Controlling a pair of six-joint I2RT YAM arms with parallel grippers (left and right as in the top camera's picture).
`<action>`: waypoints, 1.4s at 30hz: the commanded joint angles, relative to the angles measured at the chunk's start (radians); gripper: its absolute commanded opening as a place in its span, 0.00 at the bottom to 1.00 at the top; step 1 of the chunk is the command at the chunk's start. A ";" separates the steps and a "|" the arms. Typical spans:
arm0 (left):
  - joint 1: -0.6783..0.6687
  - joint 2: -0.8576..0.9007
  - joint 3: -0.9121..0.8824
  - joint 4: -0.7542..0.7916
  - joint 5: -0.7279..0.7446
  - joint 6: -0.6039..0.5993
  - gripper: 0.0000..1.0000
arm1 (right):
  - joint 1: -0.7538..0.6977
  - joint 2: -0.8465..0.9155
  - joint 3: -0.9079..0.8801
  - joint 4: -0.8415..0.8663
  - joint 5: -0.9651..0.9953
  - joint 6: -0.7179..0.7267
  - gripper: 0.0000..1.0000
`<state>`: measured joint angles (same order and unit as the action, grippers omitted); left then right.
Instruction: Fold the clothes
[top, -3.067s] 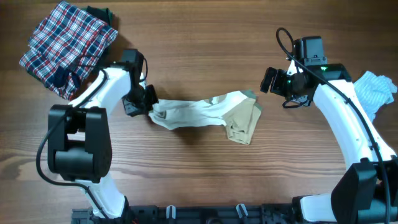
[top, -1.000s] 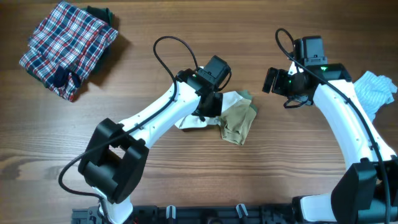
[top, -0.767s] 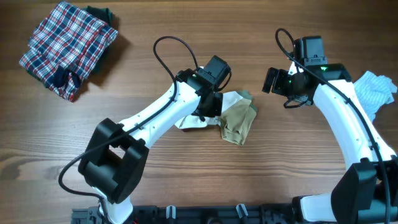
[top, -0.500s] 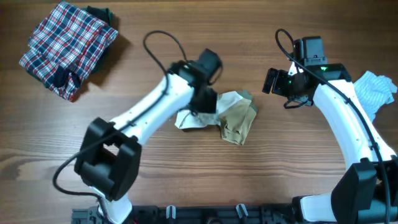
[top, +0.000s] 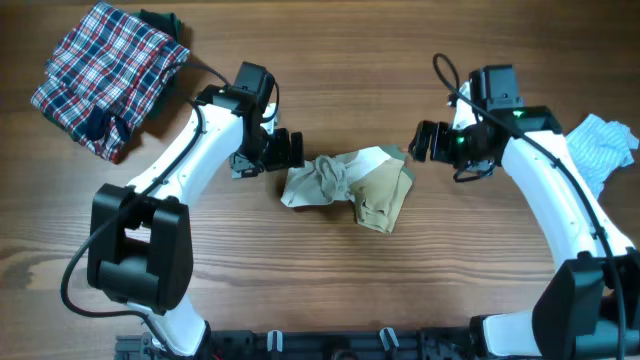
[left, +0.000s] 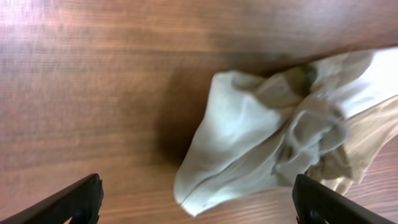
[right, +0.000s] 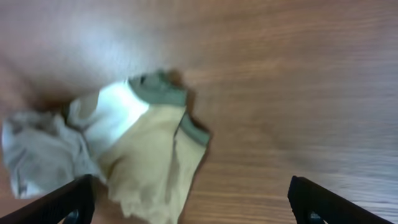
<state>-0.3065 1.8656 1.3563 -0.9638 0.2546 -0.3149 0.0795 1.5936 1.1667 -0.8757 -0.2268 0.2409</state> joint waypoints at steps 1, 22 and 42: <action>0.002 -0.012 -0.006 0.026 0.029 0.024 0.98 | -0.001 0.045 -0.061 0.018 -0.087 -0.027 1.00; 0.002 -0.012 -0.006 0.041 0.029 0.024 1.00 | 0.035 0.142 -0.257 0.161 -0.377 0.233 1.00; 0.002 -0.012 -0.006 0.048 0.029 0.024 1.00 | 0.035 0.142 -0.425 0.277 -0.443 0.294 0.98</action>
<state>-0.3065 1.8656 1.3563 -0.9184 0.2646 -0.3111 0.1097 1.7016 0.7830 -0.6476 -0.7494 0.5446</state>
